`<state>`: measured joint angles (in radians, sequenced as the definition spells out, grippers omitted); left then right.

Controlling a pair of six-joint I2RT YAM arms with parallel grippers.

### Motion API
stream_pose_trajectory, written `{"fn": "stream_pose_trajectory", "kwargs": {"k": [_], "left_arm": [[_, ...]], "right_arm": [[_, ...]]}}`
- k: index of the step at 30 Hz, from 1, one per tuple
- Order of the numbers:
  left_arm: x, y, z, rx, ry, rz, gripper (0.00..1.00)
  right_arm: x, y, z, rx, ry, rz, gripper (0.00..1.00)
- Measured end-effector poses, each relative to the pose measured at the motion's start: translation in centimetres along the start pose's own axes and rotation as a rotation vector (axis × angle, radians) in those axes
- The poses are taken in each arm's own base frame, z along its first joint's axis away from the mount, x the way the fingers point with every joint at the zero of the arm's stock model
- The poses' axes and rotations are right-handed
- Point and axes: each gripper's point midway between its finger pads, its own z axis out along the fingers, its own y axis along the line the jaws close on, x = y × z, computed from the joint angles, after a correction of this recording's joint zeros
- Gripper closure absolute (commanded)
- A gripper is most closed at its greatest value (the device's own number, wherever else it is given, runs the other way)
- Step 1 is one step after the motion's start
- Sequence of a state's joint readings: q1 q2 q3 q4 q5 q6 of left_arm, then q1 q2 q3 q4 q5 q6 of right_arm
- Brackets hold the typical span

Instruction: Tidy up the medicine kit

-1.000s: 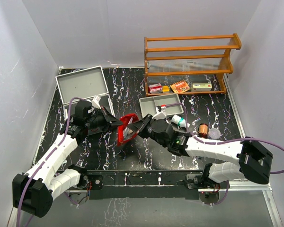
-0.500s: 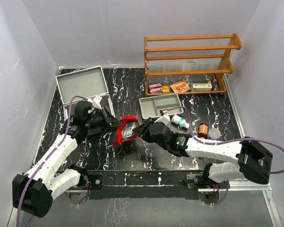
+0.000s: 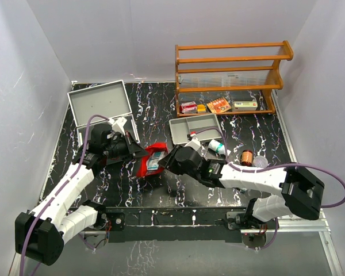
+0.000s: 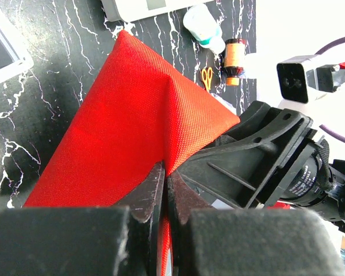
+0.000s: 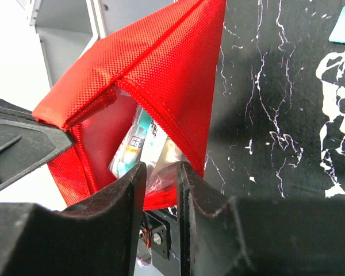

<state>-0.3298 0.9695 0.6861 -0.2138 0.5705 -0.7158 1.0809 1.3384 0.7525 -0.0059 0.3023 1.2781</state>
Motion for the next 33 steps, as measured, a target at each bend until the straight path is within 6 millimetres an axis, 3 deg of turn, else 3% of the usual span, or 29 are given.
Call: {"fn": "stream_pose_trajectory", "kwargs": {"k": [2,14,19,29,33], "left_arm": [[0.1,0.0,0.0,0.003,0.004,0.002,1.00],[1.0,0.6,0.3,0.006,0.028,-0.003,1.00],[0.9,0.3,0.3,0.024,0.028,0.003,1.00],[1.4,0.4,0.3,0.031,0.044,-0.003,1.00],[1.5,0.5,0.3,0.030,0.046,-0.006,1.00]], "right_arm": [[0.4,-0.1,0.2,0.007,0.021,-0.005,0.84],[1.5,0.4,0.6,-0.005,0.076,-0.020,0.89],[1.7,0.8,0.9,-0.027,0.082,-0.019,0.80],[1.9,1.1,1.6,-0.020,0.086,-0.019,0.81],[1.3,1.1,1.6,0.002,0.061,-0.002,0.73]]}}
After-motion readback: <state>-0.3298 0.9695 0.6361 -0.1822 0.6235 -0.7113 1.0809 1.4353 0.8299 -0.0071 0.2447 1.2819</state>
